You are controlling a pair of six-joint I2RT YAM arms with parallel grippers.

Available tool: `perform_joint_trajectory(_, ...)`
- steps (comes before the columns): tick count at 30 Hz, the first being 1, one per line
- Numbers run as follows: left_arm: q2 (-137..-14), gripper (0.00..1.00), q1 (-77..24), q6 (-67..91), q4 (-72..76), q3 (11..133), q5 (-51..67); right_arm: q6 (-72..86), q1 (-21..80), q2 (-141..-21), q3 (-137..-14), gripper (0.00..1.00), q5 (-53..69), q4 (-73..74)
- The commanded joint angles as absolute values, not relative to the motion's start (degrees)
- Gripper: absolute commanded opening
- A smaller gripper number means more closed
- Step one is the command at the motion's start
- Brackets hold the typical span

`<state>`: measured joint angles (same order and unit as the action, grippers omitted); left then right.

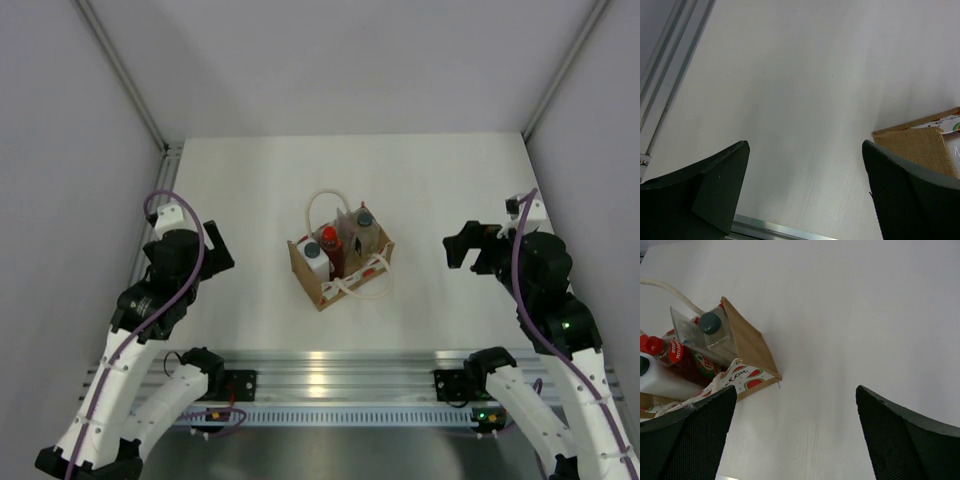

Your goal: Take the personal care products out of the canvas bag

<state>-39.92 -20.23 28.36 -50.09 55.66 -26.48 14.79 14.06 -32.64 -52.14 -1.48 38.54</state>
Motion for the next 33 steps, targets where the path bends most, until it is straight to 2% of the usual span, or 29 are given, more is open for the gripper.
perform_joint_trajectory(1, -40.3, 0.99, -20.0, 28.5, -47.5, 55.2, -27.2, 15.3, 13.7, -32.2, -52.5, 0.99, -2.1, 34.6)
perform_joint_trajectory(4, -40.0, 0.99, -20.0, 28.7, -47.5, 55.1, -27.4, 15.3, 13.6, -32.4, -52.1, 1.00, -0.7, 33.7)
perform_joint_trajectory(9, -40.4, 0.99, -19.9, 28.8, -47.5, 54.9, -27.8, 18.9, 13.7, -35.8, -50.1, 0.99, 8.5, 27.6)
perform_joint_trajectory(12, -40.9, 0.99, -19.9, 28.9, -47.5, 54.9, -27.7, 21.2, 14.9, -40.9, -49.9, 0.99, 15.7, 23.8)
perform_joint_trajectory(13, -41.0, 0.99, -20.0, 28.9, -47.5, 54.9, -27.7, 21.4, 17.8, -43.8, -50.8, 0.96, 16.3, 22.1)
perform_joint_trajectory(15, -41.0, 0.99, -20.0, 28.9, -47.5, 54.8, -27.8, 19.2, 22.5, -46.8, -53.5, 0.93, 12.8, 21.4)
perform_joint_trajectory(18, -41.0, 0.99, -20.0, 29.1, -47.5, 54.8, -27.9, 15.5, 32.7, -56.7, -59.8, 0.83, 1.0, 25.8)
perform_joint_trajectory(19, -41.0, 0.99, -19.9, 29.1, -47.5, 54.8, -27.9, 14.6, 36.6, -58.7, -61.5, 0.77, -1.7, 27.1)
perform_joint_trajectory(22, -41.4, 0.99, -20.0, 29.0, -47.5, 54.7, -27.9, 12.3, 42.4, -66.1, -66.8, 0.67, -8.7, 30.2)
perform_joint_trajectory(27, -41.7, 0.99, -19.9, 29.0, -47.5, 54.7, -27.8, 10.1, 45.0, -73.9, -72.1, 0.57, -12.0, 30.8)
perform_joint_trajectory(28, -41.7, 0.99, -20.0, 29.1, -47.5, 54.6, -27.7, 9.8, 44.9, -75.7, -72.6, 0.49, -12.3, 30.8)
perform_joint_trajectory(29, -41.7, 0.99, -20.0, 29.1, -47.5, 54.5, -27.8, 9.1, 45.0, -76.5, -73.0, 0.46, -13.3, 30.8)
perform_joint_trajectory(33, -41.7, 0.99, -20.0, 29.1, -47.5, 54.6, -27.8, 8.1, 44.7, -79.0, -75.1, 0.43, -15.4, 32.2)
